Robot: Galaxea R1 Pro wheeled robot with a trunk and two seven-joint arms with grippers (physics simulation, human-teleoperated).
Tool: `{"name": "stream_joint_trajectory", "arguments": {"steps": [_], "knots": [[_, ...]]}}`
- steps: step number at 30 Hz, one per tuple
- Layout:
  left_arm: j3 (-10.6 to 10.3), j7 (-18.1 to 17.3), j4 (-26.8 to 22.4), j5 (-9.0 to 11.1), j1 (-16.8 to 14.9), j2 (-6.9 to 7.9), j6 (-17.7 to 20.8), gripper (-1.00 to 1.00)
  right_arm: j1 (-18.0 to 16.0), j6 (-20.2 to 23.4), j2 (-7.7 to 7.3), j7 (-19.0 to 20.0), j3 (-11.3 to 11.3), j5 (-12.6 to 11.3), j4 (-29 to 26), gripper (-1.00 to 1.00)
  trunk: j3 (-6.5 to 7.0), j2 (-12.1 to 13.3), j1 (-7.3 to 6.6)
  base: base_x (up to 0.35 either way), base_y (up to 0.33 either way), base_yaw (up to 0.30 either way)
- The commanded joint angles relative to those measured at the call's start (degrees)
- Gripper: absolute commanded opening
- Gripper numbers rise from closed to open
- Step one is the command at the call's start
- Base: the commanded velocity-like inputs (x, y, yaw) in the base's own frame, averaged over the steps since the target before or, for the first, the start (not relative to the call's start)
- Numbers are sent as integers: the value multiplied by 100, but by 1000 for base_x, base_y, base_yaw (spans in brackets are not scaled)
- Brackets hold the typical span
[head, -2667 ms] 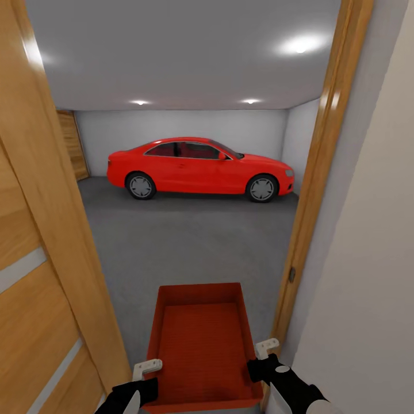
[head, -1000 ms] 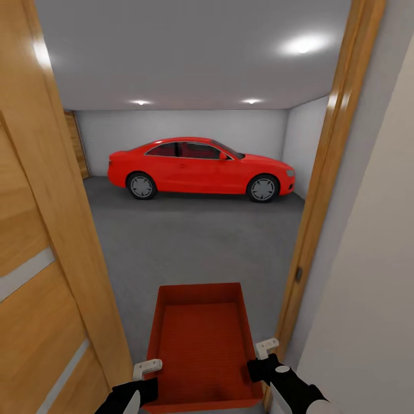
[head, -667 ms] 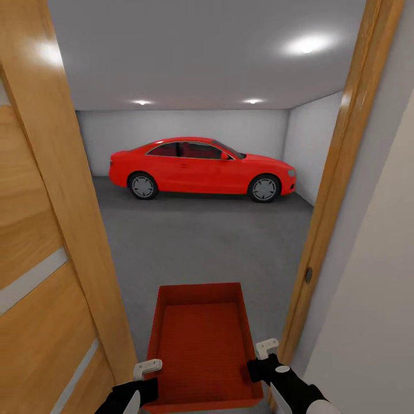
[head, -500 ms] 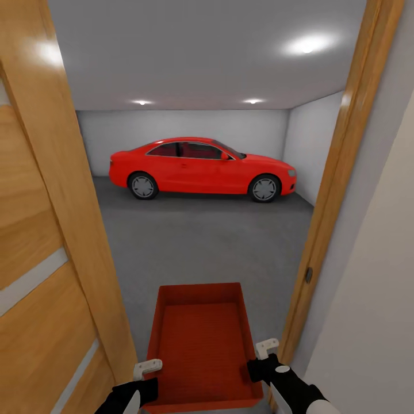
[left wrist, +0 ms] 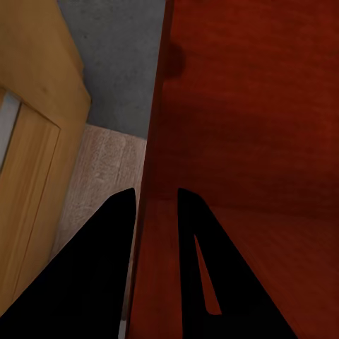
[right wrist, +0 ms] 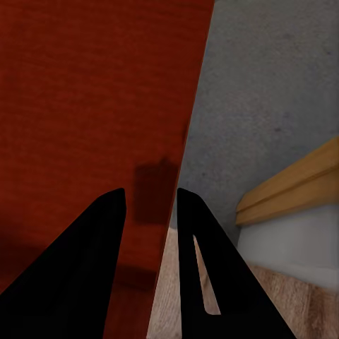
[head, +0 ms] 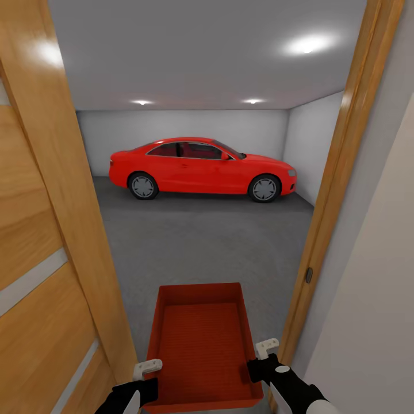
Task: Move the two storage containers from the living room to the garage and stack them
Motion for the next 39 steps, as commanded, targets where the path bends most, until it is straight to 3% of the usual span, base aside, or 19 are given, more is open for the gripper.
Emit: {"name": "stream_joint_trajectory", "arguments": {"steps": [1, 20, 39], "knots": [[19, 67, 5, -85, 5, -4, 47, -100, -2, -43, 204, 200, 13, -4, -27, -100, -2, -5, 2, 66, 0, 0], [19, 67, 5, -85, 5, -4, 47, -100, -2, -42, 204, 200, 17, -4, -27, -100, -2, -5, 2, 294, 0, 0], [19, 67, 5, -85, 4, -4, 47, -100, -2, -42, 204, 200, 17, -4, -27, -100, -2, -5, 2, 84, 0, 0]]}}
